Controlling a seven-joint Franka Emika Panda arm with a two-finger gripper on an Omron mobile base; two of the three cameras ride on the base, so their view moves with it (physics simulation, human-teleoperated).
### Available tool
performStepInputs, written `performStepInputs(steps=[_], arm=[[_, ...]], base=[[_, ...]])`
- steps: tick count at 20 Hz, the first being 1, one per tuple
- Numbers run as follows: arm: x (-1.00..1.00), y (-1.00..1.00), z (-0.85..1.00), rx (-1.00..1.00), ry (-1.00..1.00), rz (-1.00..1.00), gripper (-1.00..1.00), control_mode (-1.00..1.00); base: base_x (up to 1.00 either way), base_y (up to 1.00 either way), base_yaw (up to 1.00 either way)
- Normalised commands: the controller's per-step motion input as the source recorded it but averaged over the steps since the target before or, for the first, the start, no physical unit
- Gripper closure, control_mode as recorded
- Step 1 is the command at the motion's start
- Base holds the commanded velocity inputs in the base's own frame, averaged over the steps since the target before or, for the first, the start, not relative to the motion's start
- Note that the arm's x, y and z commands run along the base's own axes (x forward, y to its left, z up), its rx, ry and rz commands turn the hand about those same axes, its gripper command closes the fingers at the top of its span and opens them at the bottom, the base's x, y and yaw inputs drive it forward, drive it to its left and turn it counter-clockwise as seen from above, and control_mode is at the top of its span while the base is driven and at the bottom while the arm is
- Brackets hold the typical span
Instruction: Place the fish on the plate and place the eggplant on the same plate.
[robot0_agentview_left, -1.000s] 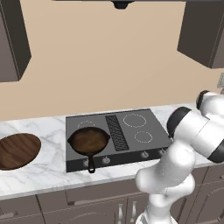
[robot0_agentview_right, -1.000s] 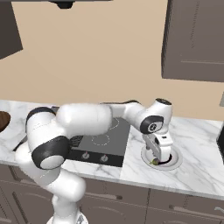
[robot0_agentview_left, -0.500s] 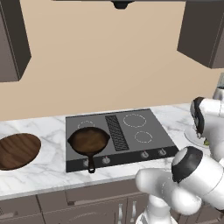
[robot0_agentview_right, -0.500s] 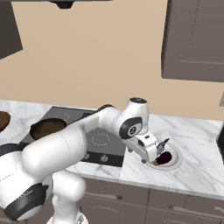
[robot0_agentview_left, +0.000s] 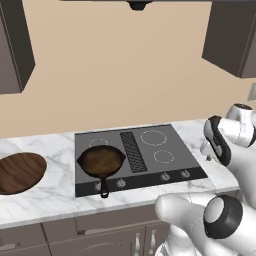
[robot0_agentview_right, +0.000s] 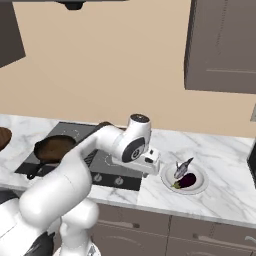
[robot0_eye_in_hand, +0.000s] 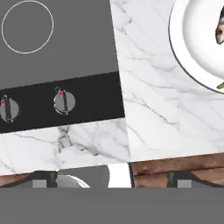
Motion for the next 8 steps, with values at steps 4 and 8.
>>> performStepInputs(steps=[4,8], arm=[[0.37,0.91,0.0,-0.1,0.08,0.52,-1.0,-1.0],[0.44,1.0,0.0,-0.15,0.14,0.21,-1.0,-1.0]], base=[[0.0,0.0,0.0],[0.0,0.0,0.0]])
